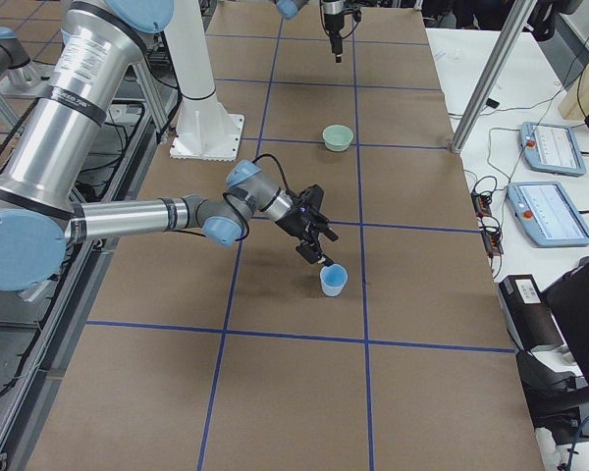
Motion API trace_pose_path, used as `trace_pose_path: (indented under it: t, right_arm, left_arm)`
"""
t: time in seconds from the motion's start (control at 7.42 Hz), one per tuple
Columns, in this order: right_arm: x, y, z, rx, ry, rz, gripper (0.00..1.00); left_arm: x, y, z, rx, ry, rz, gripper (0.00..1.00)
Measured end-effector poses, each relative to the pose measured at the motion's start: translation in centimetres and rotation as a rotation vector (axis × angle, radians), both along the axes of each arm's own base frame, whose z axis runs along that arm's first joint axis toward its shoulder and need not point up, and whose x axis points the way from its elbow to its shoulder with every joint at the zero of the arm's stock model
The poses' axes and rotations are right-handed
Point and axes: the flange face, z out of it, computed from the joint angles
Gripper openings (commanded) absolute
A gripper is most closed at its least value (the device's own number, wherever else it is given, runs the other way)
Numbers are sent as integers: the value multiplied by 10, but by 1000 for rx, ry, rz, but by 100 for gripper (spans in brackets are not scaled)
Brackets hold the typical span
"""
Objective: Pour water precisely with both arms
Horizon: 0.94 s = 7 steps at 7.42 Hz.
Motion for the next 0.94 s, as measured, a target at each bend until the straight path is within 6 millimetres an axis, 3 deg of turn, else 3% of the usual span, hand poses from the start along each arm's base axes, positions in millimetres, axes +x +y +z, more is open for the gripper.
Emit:
trace_pose_path:
  t: [0.27,0.54,0.94]
  right_arm:
    - [65,-26,17,-63,-29,-124,99]
    - [117,-47,39,-120,-57,-240,99]
    - [157,-62,52,-202,-61,-355,99]
  left_arm:
    - [63,19,-48,-51,102,-29,100]
    - [127,21,-56,-43,119,-54,100]
    - [207,-12,-56,-56,112,-64,100]
